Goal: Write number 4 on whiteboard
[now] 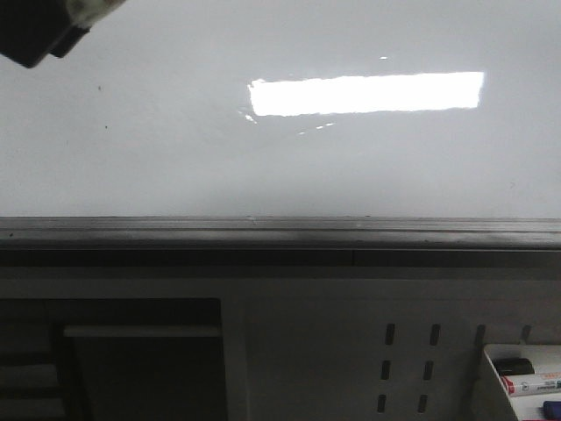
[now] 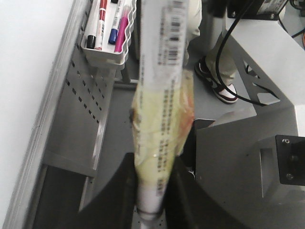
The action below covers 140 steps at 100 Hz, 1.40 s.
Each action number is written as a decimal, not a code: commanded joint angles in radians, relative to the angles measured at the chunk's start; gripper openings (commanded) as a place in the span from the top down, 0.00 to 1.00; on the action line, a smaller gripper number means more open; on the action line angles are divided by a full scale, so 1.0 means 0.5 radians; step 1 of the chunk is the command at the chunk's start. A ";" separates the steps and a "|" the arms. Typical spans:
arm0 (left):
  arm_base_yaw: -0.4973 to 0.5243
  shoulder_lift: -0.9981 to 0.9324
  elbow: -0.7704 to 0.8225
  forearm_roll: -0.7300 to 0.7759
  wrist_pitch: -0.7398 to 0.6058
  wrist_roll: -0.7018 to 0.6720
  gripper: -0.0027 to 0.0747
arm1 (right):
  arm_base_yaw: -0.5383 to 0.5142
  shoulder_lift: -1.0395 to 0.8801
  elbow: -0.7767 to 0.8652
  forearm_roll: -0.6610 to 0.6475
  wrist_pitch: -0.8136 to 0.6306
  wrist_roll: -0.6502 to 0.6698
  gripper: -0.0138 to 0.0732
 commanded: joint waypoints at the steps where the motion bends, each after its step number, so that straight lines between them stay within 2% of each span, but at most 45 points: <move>1: -0.054 0.007 -0.117 0.023 -0.027 -0.112 0.99 | 0.055 -0.024 -0.088 0.072 -0.116 -0.030 0.31; 15: -0.073 0.019 -0.145 0.048 -0.023 -0.115 0.99 | 0.153 -0.015 -0.091 0.071 -0.250 -0.030 0.36; 31: -0.073 0.019 -0.145 0.056 -0.023 -0.115 0.99 | 0.167 0.067 -0.101 0.071 -0.259 -0.030 0.40; 65: -0.073 0.019 -0.145 0.078 -0.023 -0.115 0.99 | 0.167 0.248 -0.298 0.060 -0.003 -0.022 0.51; 110: -0.073 0.019 -0.145 0.085 -0.027 -0.115 0.99 | 0.167 0.278 -0.298 0.046 0.040 -0.022 0.52; 117: -0.073 0.019 -0.145 0.085 -0.027 -0.115 0.99 | 0.167 0.278 -0.298 0.046 0.060 -0.022 0.56; 140: -0.073 0.019 -0.145 0.094 -0.027 -0.115 0.99 | 0.167 0.278 -0.298 0.045 0.064 -0.022 0.82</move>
